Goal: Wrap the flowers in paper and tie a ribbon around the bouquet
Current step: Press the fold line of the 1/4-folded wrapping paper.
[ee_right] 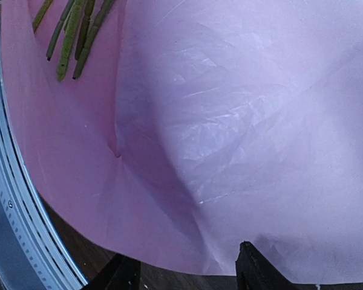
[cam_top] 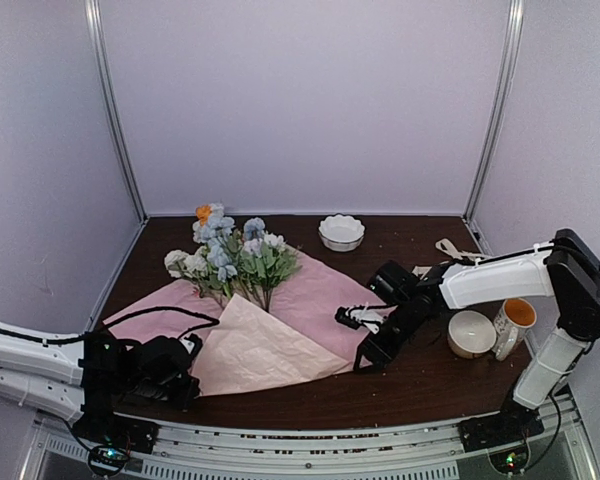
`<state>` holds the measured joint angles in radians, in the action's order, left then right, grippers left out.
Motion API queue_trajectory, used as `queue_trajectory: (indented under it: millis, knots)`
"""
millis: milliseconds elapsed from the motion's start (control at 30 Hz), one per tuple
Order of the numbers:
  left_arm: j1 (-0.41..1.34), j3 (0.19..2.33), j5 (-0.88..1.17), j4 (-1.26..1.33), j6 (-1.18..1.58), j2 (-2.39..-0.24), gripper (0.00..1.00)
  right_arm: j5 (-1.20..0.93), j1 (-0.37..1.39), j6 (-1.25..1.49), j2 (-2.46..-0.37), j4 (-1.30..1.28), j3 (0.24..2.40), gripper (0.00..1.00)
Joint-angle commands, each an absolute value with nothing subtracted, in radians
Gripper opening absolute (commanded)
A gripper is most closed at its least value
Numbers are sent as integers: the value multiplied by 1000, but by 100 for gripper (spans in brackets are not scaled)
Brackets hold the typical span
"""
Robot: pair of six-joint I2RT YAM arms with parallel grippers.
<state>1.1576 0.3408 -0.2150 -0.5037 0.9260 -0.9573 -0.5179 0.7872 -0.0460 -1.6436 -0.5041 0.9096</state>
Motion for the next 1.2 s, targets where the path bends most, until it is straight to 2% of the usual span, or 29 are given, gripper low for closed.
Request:
queue_trajectory:
  millis: [0, 167, 267, 733, 1033, 1100, 1167]
  knots:
    - [1150, 346, -245, -540, 928, -936, 0, -528, 809, -45, -1712, -513, 963, 48]
    - [1150, 347, -254, -543, 926, -913, 0, -540, 813, -58, -1719, -559, 971, 13]
    - [1150, 348, -251, -550, 916, -906, 0, -538, 812, -54, -1707, -599, 973, 0]
    - [1150, 435, -231, -627, 834, -927, 0, -597, 756, -87, -1696, -881, 1048, 0]
    - [1147, 390, -203, -557, 839, -965, 0, -576, 726, -61, -1729, -846, 1059, 0]
    - [1133, 373, -189, -533, 837, -994, 0, -564, 725, -49, -1749, -822, 1067, 3]
    - [1125, 368, -177, -516, 834, -1022, 0, -545, 725, -41, -1762, -821, 1082, 10]
